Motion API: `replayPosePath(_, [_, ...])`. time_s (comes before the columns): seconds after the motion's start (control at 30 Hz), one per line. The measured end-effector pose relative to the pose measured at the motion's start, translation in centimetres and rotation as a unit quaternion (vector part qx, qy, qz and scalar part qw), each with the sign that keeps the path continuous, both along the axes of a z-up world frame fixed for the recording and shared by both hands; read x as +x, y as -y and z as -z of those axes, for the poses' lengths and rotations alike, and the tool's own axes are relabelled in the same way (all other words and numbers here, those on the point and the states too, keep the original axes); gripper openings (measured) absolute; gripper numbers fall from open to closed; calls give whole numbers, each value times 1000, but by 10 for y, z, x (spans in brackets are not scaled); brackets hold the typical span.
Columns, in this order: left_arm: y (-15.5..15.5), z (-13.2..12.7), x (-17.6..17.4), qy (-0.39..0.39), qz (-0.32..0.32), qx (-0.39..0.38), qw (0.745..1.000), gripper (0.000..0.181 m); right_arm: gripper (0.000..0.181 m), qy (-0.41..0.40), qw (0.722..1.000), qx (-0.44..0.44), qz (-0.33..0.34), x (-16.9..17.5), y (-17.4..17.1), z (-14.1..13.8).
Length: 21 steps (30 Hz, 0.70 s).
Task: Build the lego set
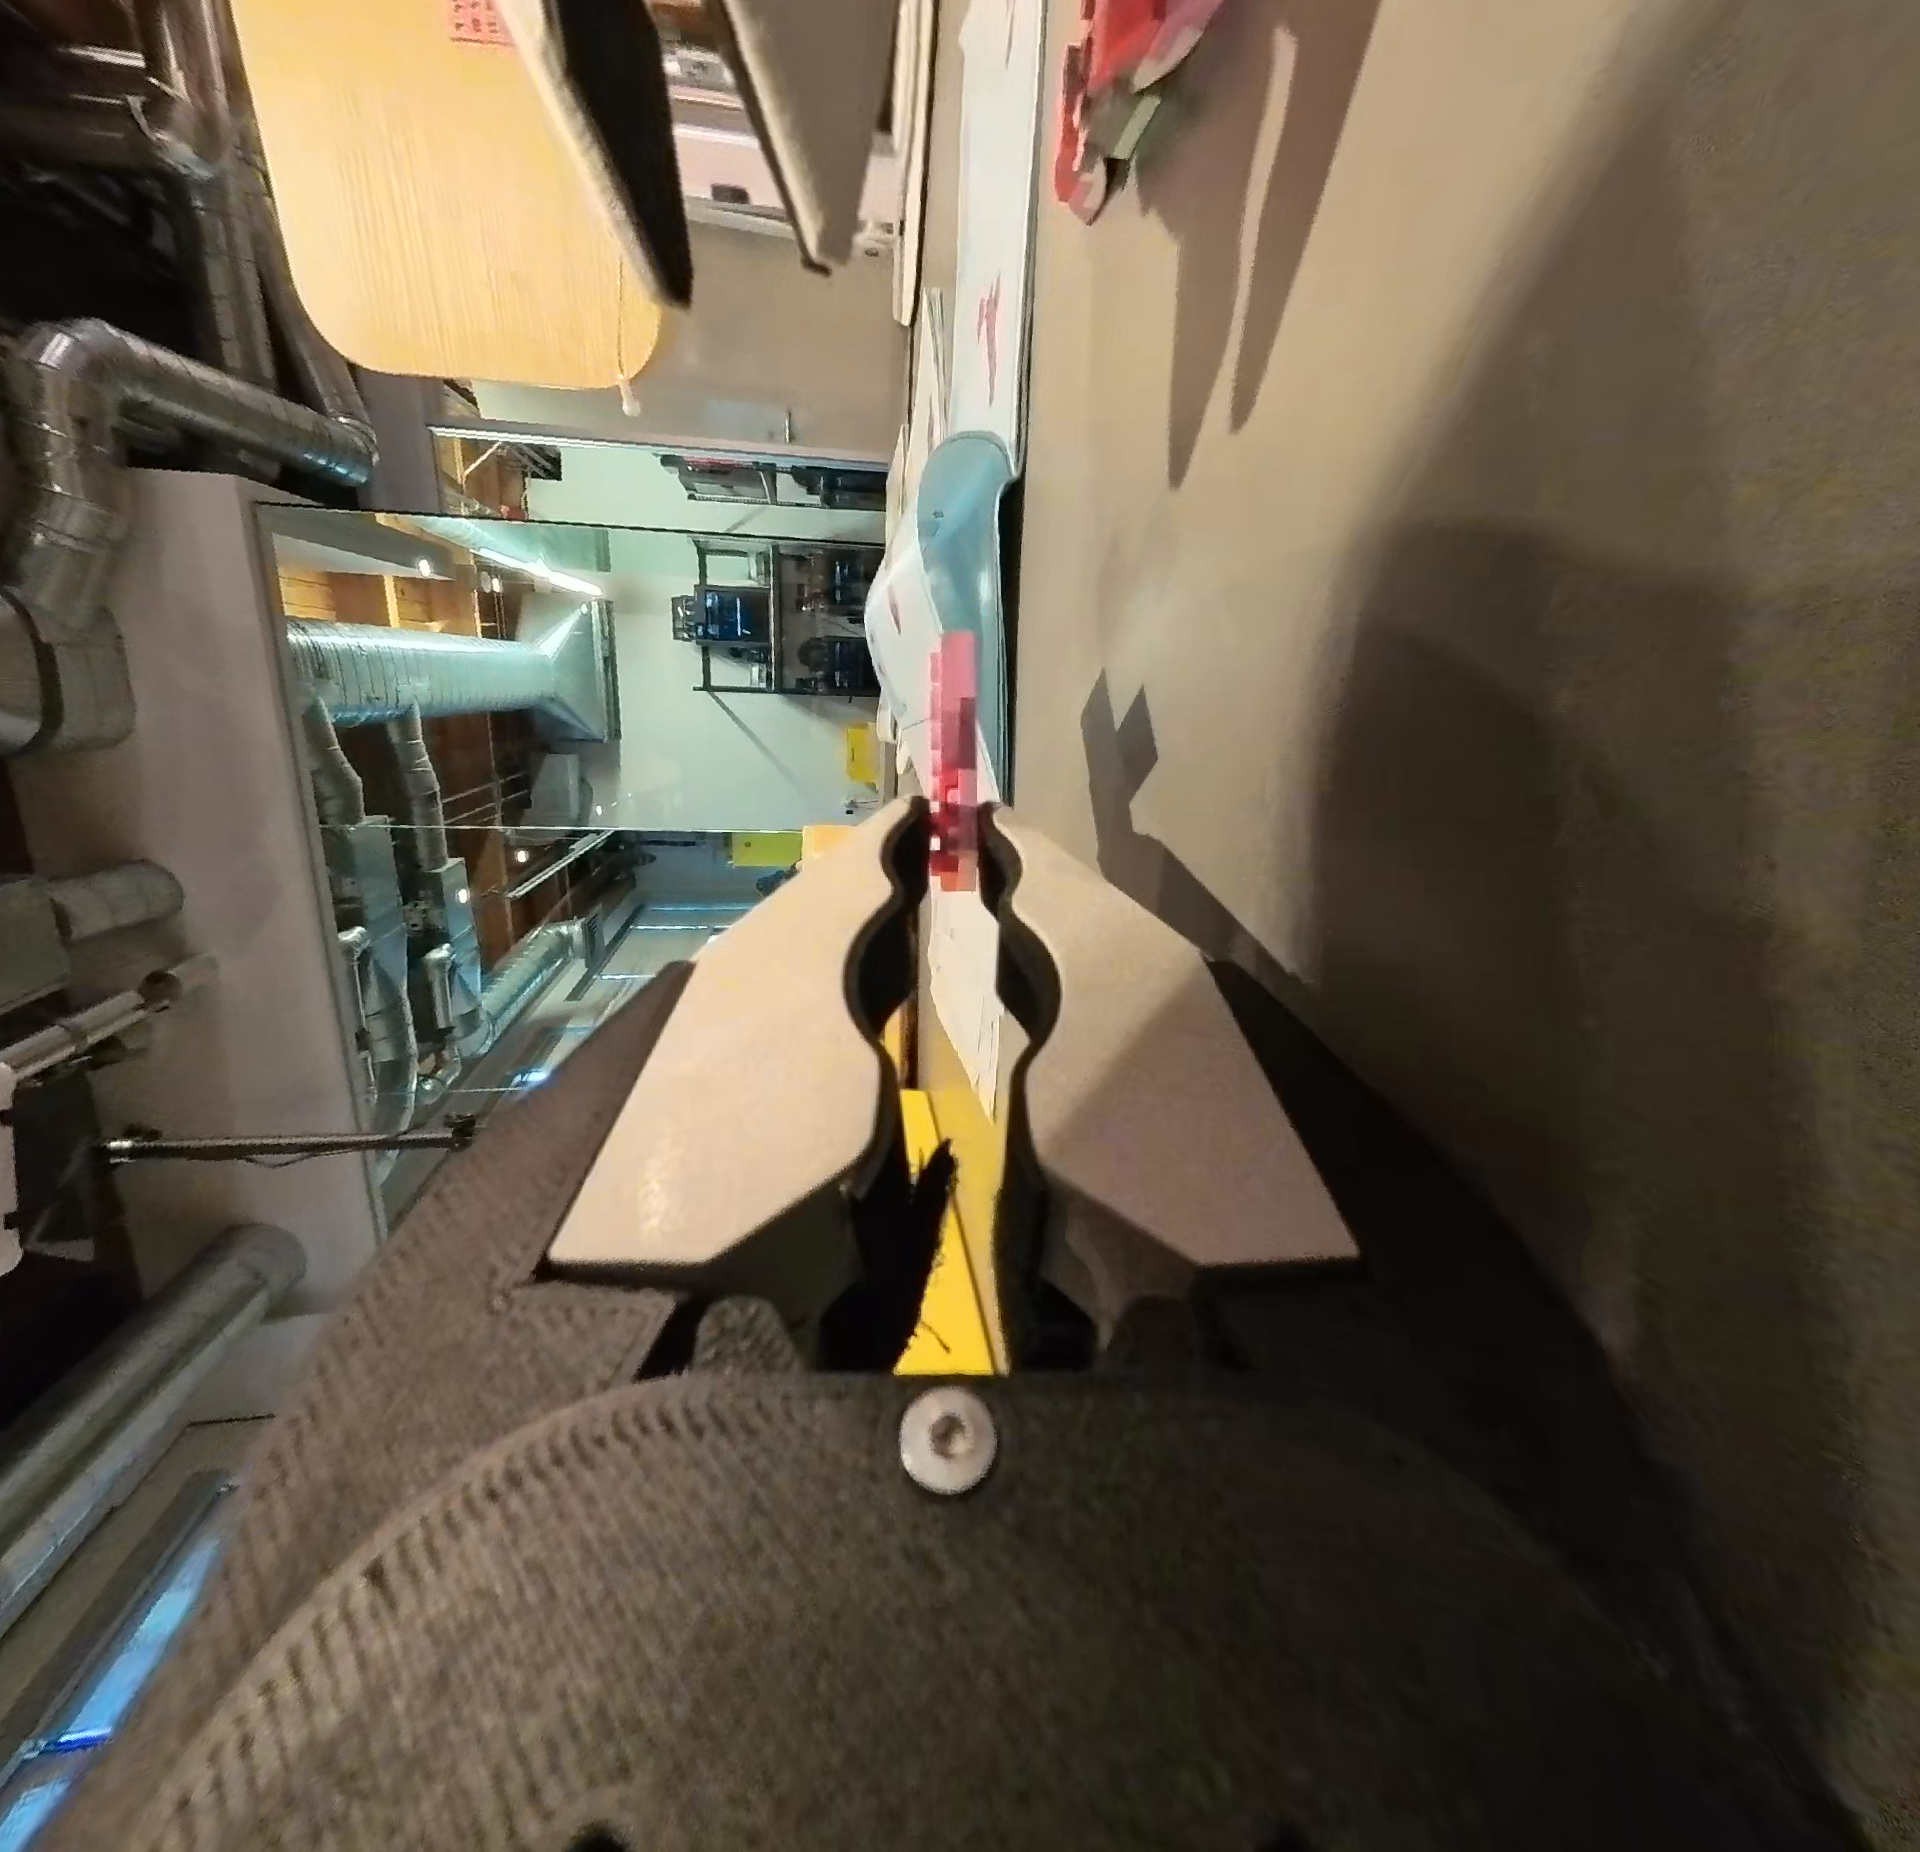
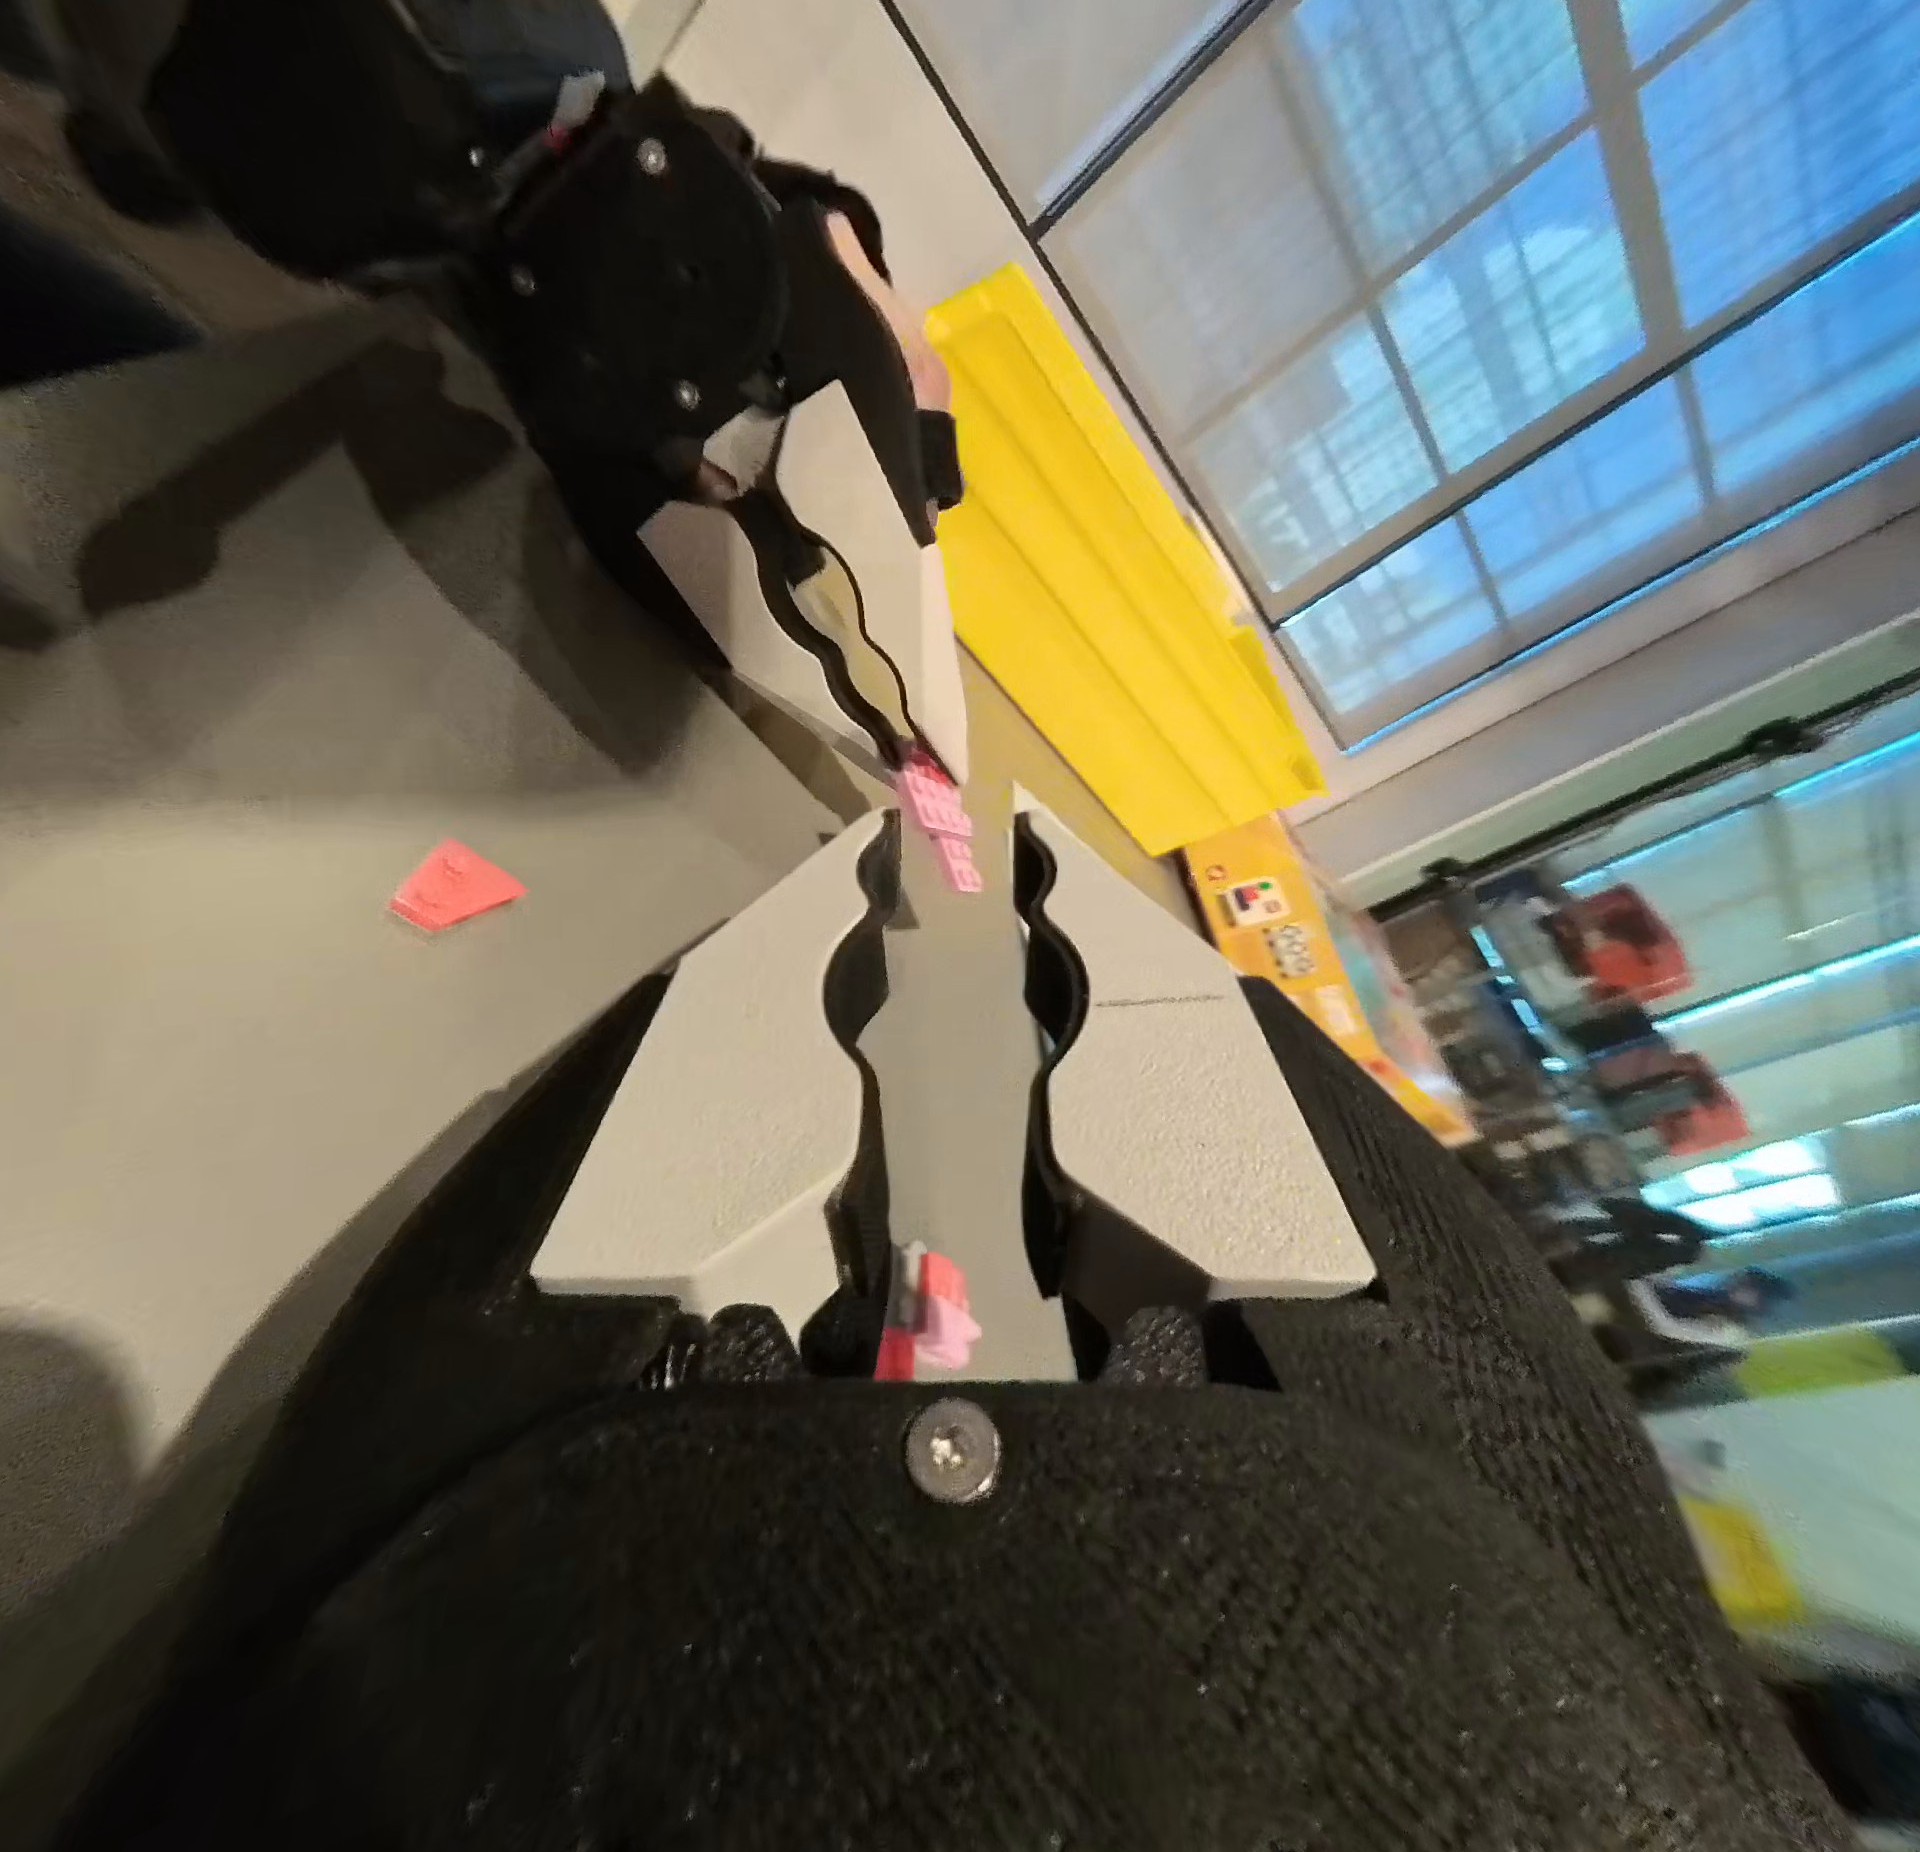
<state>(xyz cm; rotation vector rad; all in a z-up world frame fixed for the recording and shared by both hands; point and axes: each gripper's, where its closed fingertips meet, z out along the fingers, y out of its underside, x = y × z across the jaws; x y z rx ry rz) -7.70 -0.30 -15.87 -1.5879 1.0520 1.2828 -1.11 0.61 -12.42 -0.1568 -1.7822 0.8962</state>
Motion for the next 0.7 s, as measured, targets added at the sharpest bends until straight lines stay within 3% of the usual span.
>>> replayPosePath(0.13, [-2, 1, -2, 12, -5, 0, 1000, 8, 18, 97, 992, -67, -54, 8, 5, 12])
replayPosePath(0.37, [-4, 2, -5, 20, -14, 1, 1000, 8, 9, 258, 943, -110, -177, 44, 22, 22])
replayPosePath(0.53, [-4, 3, -6, 22, -16, 1, 1000, 8, 8, 349, 915, -70, -191, 56, 31, 45])
replayPosePath(0.7, [-3, 3, -7, 20, -17, 2, 1000, 8, 2, 378, 904, -55, -193, 61, 33, 53])
